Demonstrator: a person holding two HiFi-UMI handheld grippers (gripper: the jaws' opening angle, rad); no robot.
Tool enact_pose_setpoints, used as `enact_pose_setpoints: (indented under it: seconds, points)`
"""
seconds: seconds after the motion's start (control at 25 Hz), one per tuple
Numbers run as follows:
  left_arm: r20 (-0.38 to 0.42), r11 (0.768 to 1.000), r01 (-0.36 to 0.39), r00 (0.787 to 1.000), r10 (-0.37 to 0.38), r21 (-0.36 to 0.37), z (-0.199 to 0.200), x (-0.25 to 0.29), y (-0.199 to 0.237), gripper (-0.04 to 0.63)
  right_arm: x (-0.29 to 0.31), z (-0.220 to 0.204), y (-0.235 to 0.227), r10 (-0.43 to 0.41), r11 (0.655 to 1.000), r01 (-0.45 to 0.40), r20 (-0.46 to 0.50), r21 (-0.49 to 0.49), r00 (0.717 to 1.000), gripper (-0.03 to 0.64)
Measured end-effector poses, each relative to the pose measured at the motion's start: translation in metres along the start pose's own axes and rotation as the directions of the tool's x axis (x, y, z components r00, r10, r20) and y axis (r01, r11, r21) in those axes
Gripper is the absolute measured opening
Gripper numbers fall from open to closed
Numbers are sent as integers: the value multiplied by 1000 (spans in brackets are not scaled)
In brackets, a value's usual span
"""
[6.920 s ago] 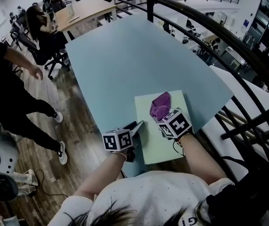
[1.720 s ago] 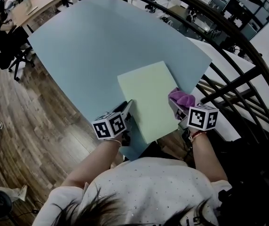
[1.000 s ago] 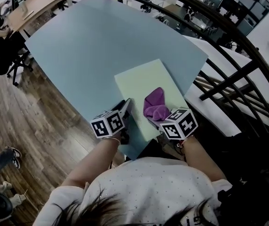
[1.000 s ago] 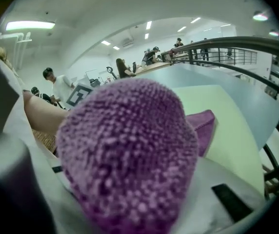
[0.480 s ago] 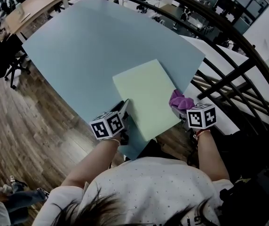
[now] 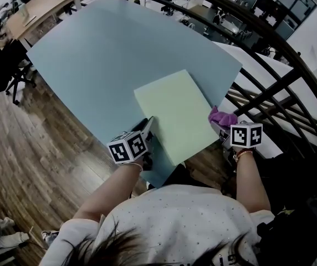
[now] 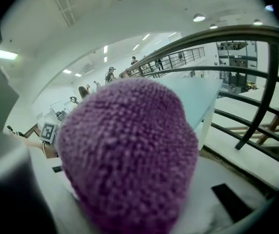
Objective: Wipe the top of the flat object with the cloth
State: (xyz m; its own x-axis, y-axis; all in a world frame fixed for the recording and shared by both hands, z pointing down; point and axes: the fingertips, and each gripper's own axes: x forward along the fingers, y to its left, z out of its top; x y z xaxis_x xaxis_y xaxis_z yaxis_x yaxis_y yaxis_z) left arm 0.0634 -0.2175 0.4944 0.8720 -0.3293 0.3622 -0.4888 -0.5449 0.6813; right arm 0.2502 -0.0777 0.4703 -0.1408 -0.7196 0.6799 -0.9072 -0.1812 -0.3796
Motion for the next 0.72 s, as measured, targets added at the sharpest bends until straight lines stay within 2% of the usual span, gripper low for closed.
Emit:
enact_pose_setpoints:
  seconds: [0.08,0.16,0.24,0.36,0.48,0.6,0.68,0.72]
  points:
    - [0,1000,2,1000,-2,2,-2,0,0,141,-1,1,-1,-5,1000,4,28,22,1000,37]
    - [0,1000,3,1000,-3,0,-4,0,1,141,-4,3,1,-31,1000,31,67,3,997,38]
    - [0,1000,3,1000,-3,0,-5,0,2,141,-3,4,18,-25,997,31,84,-68,996,38]
    - [5,1000,3,1000,-3,3,-4,-1,4,141,9,3,71,62,974,-48,54,-223,997,38]
    - [6,1000,-3,1000,3,4,-6,-2,4,141,23,-9,132,176,926,-172,-19,-337,984,38]
    - [12,1000,-11,1000,10,10,-4,-1,1,141,33,-30,186,292,851,-317,-124,-418,948,38]
    - [19,1000,-10,1000,10,19,-1,-1,0,139,38,-46,205,325,804,-377,-190,-461,926,39]
    - [22,1000,-9,1000,9,21,0,-1,0,137,40,-54,208,327,790,-394,-221,-469,919,38]
